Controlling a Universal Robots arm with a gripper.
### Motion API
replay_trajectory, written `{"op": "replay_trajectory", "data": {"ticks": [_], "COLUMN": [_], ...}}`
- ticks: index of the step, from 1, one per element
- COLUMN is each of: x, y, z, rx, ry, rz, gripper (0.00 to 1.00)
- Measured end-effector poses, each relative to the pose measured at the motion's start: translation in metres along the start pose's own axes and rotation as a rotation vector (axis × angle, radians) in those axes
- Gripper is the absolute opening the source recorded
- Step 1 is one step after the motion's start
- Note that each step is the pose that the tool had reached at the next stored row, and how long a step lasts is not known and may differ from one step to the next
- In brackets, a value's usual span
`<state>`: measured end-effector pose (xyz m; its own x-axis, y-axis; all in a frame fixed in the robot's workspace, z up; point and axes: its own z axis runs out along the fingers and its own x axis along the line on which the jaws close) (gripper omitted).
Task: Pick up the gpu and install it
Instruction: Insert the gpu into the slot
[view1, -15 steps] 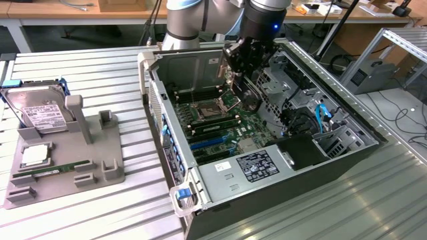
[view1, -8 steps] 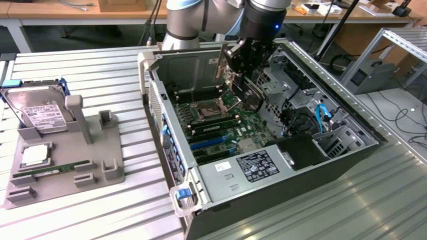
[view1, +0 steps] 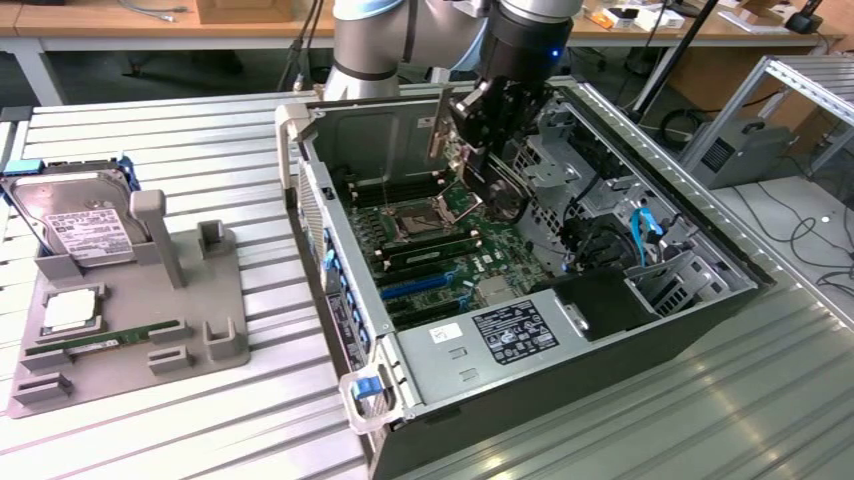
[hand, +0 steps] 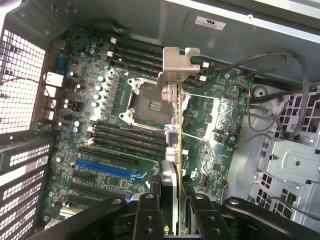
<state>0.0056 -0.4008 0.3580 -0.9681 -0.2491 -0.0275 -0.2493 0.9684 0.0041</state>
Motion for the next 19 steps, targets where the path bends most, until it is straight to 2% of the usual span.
{"op": "replay_trajectory", "data": {"ticks": [19], "x": [0.0000], "y": [0.0000], "z": [0.0006], "rx": [-0.0023], "ry": [0.0004], "rz": [-0.085], "gripper": [0.27]}}
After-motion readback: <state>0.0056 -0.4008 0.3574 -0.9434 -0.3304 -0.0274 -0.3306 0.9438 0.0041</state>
